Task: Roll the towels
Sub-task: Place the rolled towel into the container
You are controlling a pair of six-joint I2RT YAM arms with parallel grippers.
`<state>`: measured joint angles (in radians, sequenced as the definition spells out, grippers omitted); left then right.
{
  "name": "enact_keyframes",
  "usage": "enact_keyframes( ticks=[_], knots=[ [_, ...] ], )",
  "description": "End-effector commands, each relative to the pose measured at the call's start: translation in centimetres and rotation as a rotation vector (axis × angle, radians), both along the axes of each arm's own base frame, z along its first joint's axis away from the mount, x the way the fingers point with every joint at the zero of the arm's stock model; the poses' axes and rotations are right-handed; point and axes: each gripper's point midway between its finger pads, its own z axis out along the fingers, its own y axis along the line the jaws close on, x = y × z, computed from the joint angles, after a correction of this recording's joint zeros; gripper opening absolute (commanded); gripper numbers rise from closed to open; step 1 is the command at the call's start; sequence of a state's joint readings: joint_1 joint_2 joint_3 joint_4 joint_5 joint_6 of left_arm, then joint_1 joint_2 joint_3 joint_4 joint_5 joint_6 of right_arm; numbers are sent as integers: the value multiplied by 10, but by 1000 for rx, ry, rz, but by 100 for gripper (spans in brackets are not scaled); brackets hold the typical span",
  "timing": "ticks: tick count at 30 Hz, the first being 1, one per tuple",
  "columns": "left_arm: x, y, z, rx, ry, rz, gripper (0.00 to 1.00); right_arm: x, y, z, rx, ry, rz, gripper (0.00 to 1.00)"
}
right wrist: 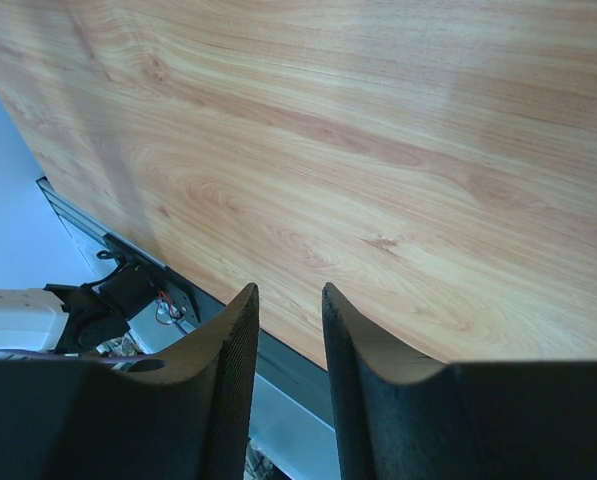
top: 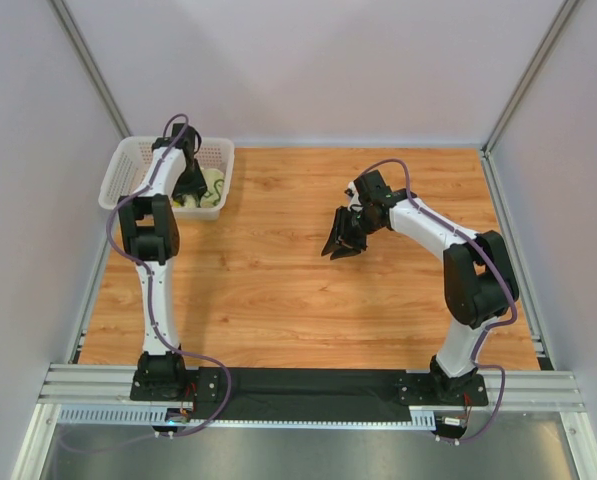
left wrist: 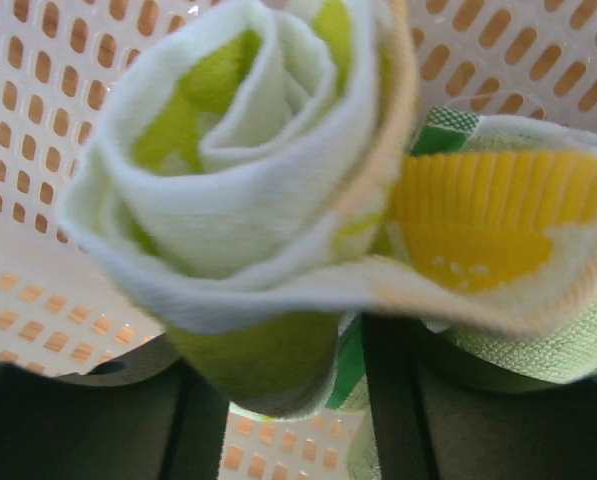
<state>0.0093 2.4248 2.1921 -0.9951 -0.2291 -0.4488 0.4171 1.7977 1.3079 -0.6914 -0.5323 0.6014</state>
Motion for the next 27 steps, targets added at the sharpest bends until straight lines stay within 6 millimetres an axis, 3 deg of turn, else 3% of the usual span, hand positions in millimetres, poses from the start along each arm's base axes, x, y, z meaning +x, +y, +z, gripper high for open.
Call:
enact_keyframes(
  ticks=[1,19,25,27],
  knots=[
    [-3,-17,19,-70,-27,-35,62,1,0,11,18,-35,10,33],
    [-3,-11,99,-31,-174,-74,68,-5,3,25,46,-66,27,34],
    [-11,-17,140,-42,-257,-115,69,-3,3,32,39,-99,39,34],
    [-17,-16,164,-31,-313,-133,70,-3,1,35,28,-116,50,34]
  ],
)
